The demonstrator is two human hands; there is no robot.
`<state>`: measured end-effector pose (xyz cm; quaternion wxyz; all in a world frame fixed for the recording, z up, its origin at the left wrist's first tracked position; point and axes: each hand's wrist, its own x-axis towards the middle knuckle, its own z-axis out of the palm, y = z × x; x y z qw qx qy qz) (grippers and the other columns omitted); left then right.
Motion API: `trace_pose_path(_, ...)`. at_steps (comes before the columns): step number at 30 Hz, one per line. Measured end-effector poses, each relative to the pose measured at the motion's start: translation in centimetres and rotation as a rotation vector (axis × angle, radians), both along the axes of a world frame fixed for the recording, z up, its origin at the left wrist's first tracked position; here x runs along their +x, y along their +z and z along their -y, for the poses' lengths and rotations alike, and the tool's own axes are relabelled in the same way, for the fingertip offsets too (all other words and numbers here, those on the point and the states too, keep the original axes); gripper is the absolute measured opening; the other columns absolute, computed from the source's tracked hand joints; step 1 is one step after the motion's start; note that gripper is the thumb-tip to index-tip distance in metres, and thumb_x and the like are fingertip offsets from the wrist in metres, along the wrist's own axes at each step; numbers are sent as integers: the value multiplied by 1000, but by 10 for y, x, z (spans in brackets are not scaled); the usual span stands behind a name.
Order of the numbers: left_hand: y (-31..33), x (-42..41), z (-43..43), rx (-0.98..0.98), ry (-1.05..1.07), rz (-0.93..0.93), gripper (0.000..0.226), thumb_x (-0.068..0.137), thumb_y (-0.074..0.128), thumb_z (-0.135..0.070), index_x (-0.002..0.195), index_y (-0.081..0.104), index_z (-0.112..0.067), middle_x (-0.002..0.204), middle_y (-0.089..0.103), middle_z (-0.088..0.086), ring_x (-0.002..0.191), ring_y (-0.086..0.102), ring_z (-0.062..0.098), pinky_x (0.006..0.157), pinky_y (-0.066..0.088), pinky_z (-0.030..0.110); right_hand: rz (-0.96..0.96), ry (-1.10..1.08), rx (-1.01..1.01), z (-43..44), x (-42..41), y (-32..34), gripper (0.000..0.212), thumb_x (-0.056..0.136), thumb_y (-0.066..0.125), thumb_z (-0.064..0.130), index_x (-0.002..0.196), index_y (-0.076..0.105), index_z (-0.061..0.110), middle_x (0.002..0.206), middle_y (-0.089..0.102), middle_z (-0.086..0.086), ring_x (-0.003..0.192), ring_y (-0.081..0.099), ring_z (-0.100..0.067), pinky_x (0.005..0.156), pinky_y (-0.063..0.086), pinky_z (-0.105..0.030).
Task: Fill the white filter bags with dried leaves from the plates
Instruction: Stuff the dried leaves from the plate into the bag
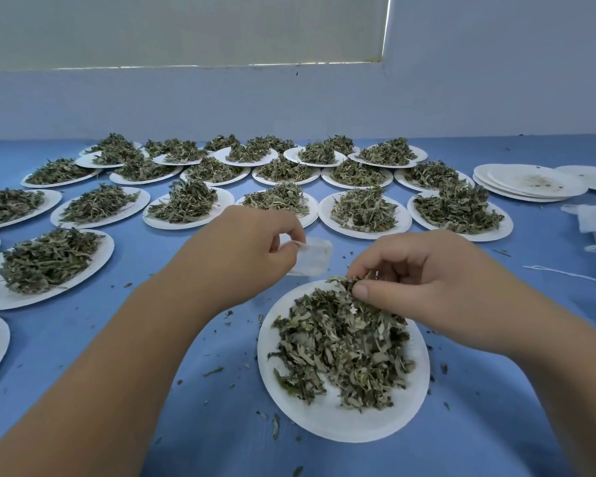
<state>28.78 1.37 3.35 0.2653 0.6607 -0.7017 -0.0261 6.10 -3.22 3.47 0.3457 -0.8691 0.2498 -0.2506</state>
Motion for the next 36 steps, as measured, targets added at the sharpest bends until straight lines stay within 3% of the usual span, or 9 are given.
trace_pose_path(4,-1,-2,0,16,-8,27,9,92,57,-32,90,65,-37,62,56,-10,52,52,8,51,47,29,11,1,65,3,7,-4,6,84,71,27,85,72,33,69,66,4,63,57,-22,61,49,-37)
trace_pose_path(9,-2,-4,0,15,-23,8,11,93,56,-31,92,67,-33,58,51,-10,53,53,15,50,45,29,-18,-5,136,8,17,-1,4,83,70,26,84,73,29,70,67,2,61,54,-9,60,46,-25)
trace_pose_path(12,-3,-4,0,14,-25,4,11,93,56,-30,92,67,-31,57,50,-11,50,48,10,49,38,25,-60,-45,87,13,25,8,4,83,70,24,82,73,25,62,63,10,55,52,-2,55,42,-15)
trace_pose_path(15,-2,-3,1,22,-35,9,11,94,55,-31,93,66,-32,59,51,-11,51,50,8,49,40,25,-120,-95,3,15,32,17,7,85,69,23,79,72,24,53,58,20,47,49,3,47,37,-8)
trace_pose_path(20,-4,-5,1,25,-53,-50,10,93,57,-31,94,67,-31,59,52,-11,54,49,1,49,35,23,-249,-226,-192,12,49,16,9,82,65,24,76,69,29,64,63,13,59,55,-1,49,42,-13)
trace_pose_path(25,-8,-9,2,27,-64,-71,8,93,57,-32,89,64,-31,56,49,-12,55,48,-5,49,28,20,-277,-343,-248,5,55,3,9,80,67,32,84,59,33,77,62,12,65,54,0,52,41,-17)
trace_pose_path(31,-12,-14,3,21,-63,-157,13,90,58,-29,81,65,-35,52,52,-16,47,45,3,46,30,19,-227,-420,-299,-2,54,-8,12,81,67,34,81,57,29,76,59,12,68,52,-2,57,47,-26)
trace_pose_path(36,-13,-18,3,7,-28,-181,13,90,57,-27,85,66,-34,54,53,-25,47,45,4,45,29,16,-154,-393,-284,-3,48,-7,12,81,70,36,79,62,28,72,55,13,66,51,-1,53,37,-15)
